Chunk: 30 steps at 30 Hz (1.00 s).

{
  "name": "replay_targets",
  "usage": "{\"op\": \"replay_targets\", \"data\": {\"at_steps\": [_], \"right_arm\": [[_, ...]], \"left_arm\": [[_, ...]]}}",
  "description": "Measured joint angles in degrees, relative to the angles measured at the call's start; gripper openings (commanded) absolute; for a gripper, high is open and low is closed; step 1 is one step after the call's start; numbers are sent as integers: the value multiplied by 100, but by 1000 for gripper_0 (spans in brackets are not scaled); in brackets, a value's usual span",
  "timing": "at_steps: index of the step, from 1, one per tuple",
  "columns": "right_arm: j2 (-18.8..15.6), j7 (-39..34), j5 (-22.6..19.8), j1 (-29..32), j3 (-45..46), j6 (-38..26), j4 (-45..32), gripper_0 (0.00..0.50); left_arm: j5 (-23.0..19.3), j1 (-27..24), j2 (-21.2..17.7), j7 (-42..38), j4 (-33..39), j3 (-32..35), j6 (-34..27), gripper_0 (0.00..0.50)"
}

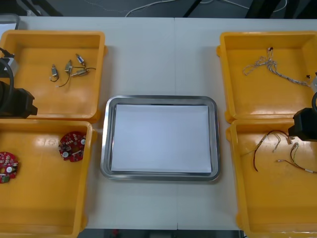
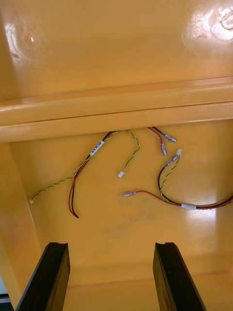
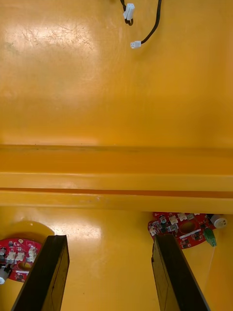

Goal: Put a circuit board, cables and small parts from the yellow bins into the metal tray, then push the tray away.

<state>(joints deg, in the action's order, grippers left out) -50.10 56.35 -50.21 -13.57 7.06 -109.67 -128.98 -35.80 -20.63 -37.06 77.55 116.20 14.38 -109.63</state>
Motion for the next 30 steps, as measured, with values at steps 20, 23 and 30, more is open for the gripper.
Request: {"op": "replay_targets", "data": {"at_steps": [20, 23, 30], "right_arm": [[-624, 1990, -608, 226, -3, 394, 1, 500], [-760, 2624, -613, 399, -3, 680, 15, 500], [-824, 3889, -737, 819, 14, 1307, 418, 500]], "left_arm": [[-1092, 448, -52, 1, 157, 769, -1, 500], [-1134, 861, -114, 1, 381, 832, -1, 500], [-1216, 1663, -186, 28, 757, 1199, 1, 500]]}}
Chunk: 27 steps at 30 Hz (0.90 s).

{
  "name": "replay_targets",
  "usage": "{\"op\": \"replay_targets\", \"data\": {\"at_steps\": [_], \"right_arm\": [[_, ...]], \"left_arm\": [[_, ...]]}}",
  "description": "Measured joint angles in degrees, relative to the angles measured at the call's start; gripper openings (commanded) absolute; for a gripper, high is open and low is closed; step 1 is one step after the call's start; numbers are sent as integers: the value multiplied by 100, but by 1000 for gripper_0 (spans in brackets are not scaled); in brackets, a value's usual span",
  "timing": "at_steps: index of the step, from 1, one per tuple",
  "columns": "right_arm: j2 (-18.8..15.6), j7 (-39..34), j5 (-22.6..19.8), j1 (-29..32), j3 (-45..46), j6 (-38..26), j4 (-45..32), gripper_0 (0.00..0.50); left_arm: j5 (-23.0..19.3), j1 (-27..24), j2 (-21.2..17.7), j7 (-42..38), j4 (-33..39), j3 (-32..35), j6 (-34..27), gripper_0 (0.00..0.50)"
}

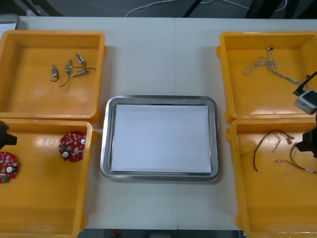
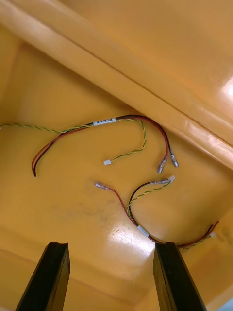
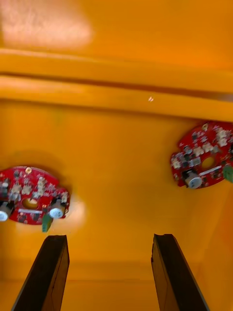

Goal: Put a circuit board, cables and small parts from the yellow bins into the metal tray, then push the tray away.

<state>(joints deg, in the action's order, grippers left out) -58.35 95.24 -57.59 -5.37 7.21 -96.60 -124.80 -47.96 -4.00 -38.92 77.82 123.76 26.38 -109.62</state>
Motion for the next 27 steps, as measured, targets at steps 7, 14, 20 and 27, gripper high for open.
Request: {"op": "replay_targets", "data": {"at_steps": [7, 14, 20, 27], "right_arm": [[0, 1608, -99, 395, 256, 362, 414, 500], [0, 2643, -146, 565, 432, 585, 782, 500], [0, 3394, -162, 807, 524, 981, 943, 500], [0, 4365, -153, 1086, 559, 1402, 1035, 500]], "left_arm": [[-101, 706, -1, 462, 163, 329, 441, 500], [-162, 1458, -2, 1629, 248, 437, 1234, 500], [-206, 1942, -3, 1722, 254, 447, 1990, 500], [-210, 2332, 6, 1722, 244, 446, 2712, 500]]}}
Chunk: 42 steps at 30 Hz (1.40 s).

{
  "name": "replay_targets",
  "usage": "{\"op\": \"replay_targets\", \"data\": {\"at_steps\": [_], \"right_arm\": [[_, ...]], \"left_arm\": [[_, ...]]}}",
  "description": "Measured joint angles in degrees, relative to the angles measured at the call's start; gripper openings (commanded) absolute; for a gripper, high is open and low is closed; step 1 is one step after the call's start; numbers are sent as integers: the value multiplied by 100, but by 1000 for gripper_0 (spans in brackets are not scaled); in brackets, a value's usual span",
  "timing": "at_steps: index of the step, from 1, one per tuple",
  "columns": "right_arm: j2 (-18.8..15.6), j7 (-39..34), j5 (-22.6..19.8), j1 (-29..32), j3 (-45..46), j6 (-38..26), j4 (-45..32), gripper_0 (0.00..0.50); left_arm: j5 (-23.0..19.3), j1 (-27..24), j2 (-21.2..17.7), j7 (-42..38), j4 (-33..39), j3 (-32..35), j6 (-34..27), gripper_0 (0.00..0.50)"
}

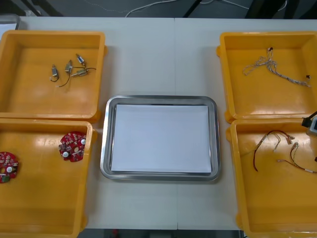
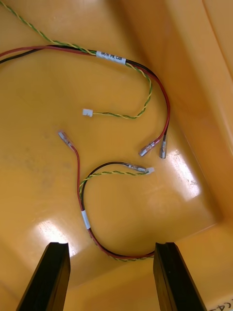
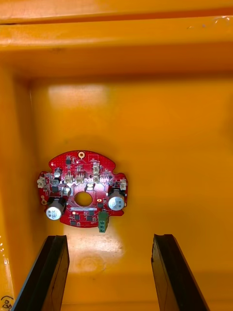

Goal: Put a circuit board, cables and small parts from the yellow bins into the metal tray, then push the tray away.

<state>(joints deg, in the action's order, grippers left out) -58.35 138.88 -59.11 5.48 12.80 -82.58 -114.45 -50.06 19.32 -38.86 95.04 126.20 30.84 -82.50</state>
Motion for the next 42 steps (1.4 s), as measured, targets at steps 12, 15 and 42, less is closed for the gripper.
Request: {"op": "replay_targets", "data": {"at_steps": [12, 15, 42], "right_arm": [[0, 1174, -7, 149, 0, 364, 697, 500], [0, 1238, -11, 153, 0, 425, 854, 500], [0, 1544, 36, 163, -818, 1527, 1503, 500]], "left_arm": [[11, 12, 223, 0, -323, 0, 181, 500], [12, 11, 258, 3, -529, 0, 187, 500], [975, -475, 455, 300, -820, -210, -505, 500]]}}
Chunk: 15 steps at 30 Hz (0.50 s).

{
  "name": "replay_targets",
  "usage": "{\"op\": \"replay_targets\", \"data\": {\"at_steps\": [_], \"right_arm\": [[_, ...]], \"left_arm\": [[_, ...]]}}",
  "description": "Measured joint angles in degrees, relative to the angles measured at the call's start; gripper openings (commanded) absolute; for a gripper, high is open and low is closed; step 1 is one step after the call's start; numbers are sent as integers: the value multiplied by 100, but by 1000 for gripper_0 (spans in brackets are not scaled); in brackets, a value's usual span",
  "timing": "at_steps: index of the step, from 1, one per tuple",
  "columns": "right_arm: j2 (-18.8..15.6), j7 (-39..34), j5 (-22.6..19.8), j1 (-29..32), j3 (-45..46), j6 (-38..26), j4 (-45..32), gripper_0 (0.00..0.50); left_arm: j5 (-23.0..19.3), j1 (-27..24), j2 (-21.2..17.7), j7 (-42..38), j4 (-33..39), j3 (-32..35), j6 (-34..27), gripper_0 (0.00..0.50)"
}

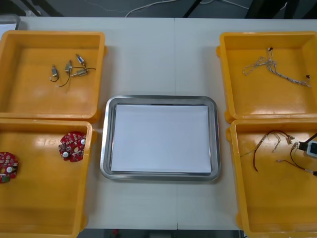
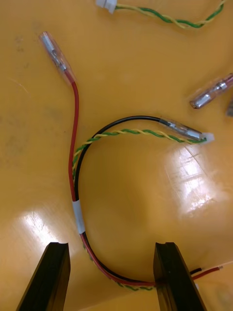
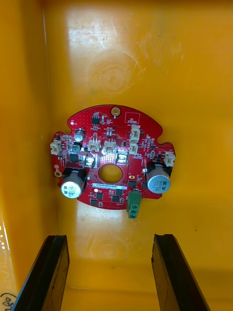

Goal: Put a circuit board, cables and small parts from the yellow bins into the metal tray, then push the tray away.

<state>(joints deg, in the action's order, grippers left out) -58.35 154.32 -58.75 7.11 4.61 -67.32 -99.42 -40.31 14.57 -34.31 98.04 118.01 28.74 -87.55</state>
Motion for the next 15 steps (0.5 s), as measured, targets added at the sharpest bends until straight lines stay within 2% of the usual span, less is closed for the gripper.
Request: {"op": "replay_targets", "data": {"at_steps": [11, 15], "right_arm": [[0, 0, 66, 0, -153, 60, 46, 500], [0, 0, 83, 0, -203, 149, 110, 500]], "left_arm": [[187, 13, 137, 41, -12, -208, 512, 500], [204, 15, 176, 337, -14, -241, 563, 500]]}}
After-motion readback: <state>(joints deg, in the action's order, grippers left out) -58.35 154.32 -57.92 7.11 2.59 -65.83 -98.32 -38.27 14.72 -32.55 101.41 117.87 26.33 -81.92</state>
